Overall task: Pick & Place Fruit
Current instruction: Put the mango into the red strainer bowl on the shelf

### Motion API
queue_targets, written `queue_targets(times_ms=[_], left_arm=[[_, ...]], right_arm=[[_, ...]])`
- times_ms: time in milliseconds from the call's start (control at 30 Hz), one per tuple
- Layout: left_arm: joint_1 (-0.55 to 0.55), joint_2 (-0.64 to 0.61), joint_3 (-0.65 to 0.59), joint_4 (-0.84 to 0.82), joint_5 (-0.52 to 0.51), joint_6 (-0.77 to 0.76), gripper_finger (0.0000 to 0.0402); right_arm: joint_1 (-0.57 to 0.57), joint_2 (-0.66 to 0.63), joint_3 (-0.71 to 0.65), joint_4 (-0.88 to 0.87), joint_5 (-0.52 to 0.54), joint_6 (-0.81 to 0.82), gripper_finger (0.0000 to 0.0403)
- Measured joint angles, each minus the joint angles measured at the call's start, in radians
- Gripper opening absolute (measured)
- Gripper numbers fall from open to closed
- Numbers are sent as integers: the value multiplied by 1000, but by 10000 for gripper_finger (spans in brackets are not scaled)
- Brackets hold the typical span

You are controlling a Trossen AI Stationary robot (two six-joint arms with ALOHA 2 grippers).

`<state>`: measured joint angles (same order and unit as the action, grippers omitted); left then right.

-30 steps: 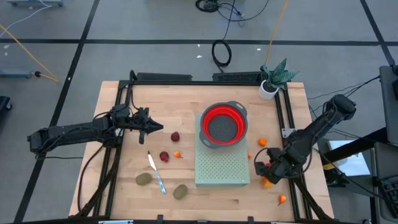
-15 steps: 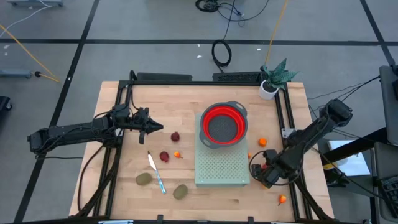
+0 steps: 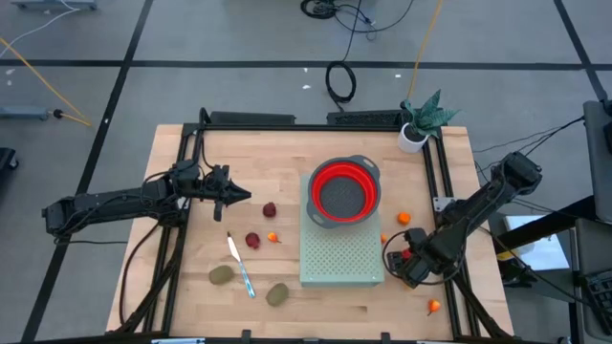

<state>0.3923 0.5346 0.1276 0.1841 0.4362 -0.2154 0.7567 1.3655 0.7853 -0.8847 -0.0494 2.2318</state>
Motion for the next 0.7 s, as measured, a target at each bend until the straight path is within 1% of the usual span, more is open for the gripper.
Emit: queue_targets(times_ms=[333, 600, 700], left_arm=[[0, 0, 0, 0, 0, -1, 21], [0, 0, 0, 0, 0, 1, 21], [0, 0, 0, 0, 0, 1, 21]], right_arm=[[0, 0, -90, 115, -5, 4, 350], [1, 0, -97, 148, -7, -32, 350], [1, 0, -97, 175, -7, -74, 350]])
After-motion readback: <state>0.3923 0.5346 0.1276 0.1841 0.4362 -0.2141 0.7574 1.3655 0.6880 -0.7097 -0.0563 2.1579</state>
